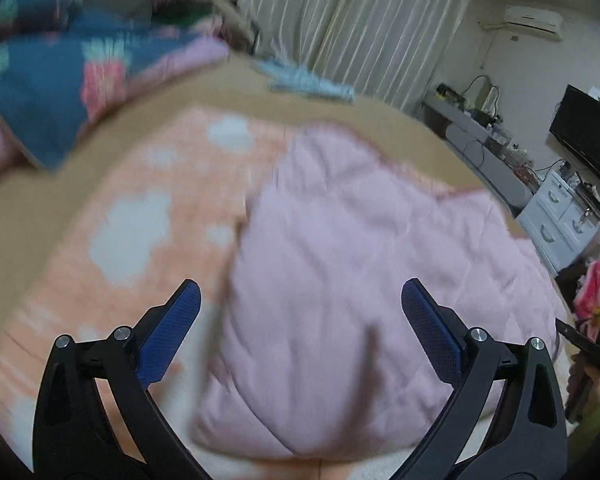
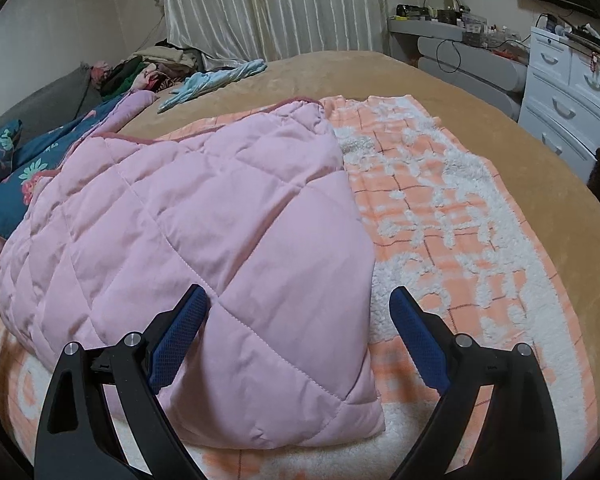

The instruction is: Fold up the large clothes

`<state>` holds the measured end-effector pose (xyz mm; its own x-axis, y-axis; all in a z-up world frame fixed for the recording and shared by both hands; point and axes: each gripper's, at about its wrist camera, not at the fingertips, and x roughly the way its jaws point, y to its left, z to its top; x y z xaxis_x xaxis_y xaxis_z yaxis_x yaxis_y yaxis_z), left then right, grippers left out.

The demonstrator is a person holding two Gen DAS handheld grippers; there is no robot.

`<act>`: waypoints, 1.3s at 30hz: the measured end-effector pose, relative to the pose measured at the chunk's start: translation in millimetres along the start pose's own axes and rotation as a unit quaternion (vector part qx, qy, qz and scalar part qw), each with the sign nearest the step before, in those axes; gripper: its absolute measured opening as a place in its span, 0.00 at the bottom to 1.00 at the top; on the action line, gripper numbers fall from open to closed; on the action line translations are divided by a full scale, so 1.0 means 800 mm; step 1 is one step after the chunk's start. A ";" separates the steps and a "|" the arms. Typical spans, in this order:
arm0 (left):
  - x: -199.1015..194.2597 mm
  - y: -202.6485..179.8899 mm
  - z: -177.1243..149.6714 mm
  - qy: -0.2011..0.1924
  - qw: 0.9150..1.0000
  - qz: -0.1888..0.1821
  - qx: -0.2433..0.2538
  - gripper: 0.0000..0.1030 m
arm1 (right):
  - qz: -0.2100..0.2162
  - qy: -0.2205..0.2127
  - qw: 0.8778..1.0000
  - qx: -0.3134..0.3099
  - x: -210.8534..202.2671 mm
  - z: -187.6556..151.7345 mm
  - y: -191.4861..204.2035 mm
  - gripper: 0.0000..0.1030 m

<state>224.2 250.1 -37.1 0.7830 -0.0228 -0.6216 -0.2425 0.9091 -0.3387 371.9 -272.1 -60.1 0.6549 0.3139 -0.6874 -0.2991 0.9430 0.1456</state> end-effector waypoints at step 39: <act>0.070 -0.049 0.053 0.021 0.991 0.122 0.058 0.60 | -0.075 -0.011 0.996 0.036 0.036 0.075 0.026 0.86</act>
<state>301.9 230.4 -28.6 0.6837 0.1878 -0.7052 -0.3521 0.9313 -0.0934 426.0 -237.1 -34.2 0.7043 0.1699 -0.6893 -0.1468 0.9848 0.0928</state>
